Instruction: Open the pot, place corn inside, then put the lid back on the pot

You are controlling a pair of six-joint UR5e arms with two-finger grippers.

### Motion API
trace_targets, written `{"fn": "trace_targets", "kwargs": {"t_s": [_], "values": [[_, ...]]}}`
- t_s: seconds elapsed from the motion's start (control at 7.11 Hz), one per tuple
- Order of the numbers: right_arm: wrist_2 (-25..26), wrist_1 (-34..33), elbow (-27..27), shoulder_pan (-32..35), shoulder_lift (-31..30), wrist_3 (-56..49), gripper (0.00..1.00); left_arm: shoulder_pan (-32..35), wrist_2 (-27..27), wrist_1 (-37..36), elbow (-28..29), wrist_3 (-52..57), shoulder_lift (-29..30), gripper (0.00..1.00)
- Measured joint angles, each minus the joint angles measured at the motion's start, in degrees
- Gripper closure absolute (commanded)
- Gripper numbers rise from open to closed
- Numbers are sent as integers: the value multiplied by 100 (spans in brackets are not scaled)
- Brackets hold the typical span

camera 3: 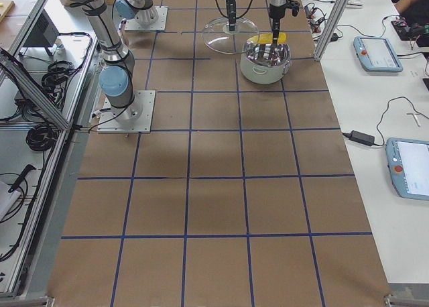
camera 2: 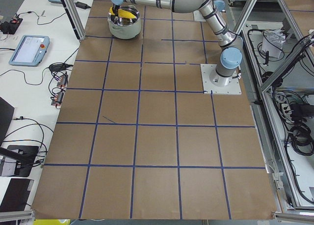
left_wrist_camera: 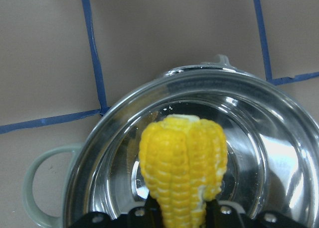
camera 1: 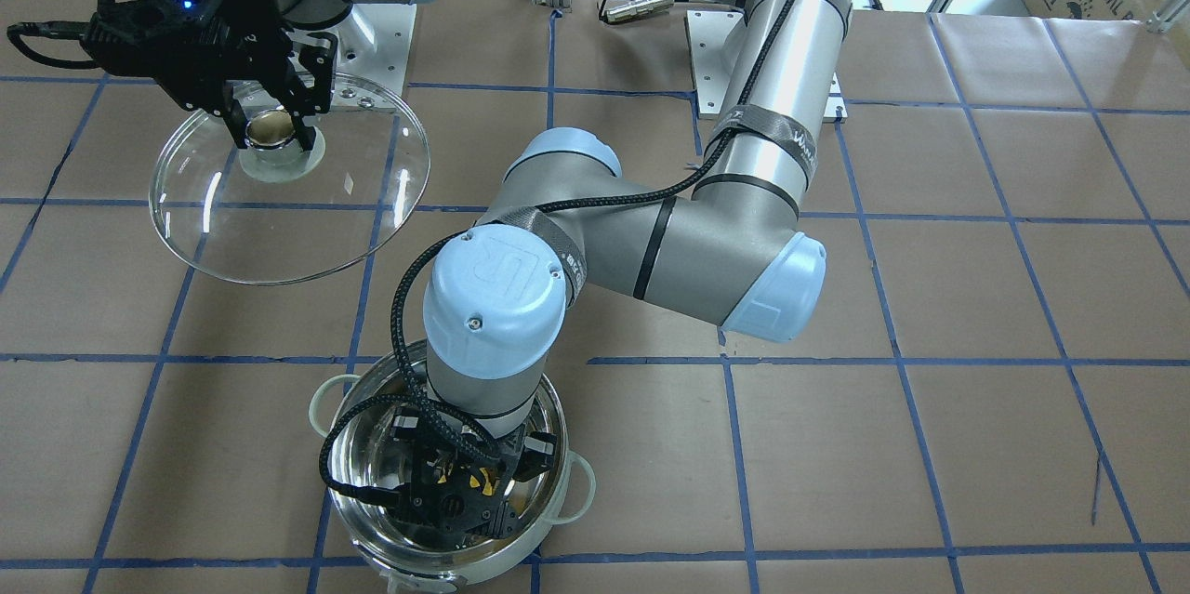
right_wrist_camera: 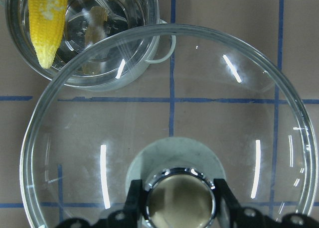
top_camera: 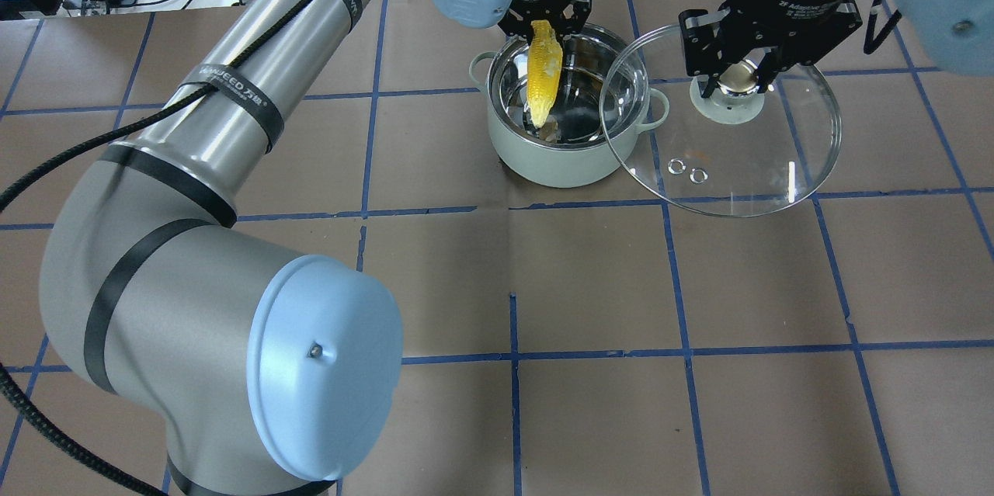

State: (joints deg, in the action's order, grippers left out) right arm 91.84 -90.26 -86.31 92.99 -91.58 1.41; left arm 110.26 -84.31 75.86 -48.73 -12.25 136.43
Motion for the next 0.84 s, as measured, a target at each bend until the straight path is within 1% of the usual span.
{"fn": "trace_targets", "kwargs": {"t_s": [0.28, 0.56, 0.7, 0.84], "values": [[-3, 0, 0, 3, 0, 0, 76, -57, 2, 29, -41, 34, -159, 0], [0, -2, 0, 7, 0, 0, 76, -212, 2, 167, -329, 97, -582, 0], [7, -14, 6, 24, 0, 8, 76, -329, -5, 311, -626, 193, -885, 0], [14, -86, 18, 45, 19, 32, 76, -549, -9, 419, -1065, 405, -1308, 0]]}}
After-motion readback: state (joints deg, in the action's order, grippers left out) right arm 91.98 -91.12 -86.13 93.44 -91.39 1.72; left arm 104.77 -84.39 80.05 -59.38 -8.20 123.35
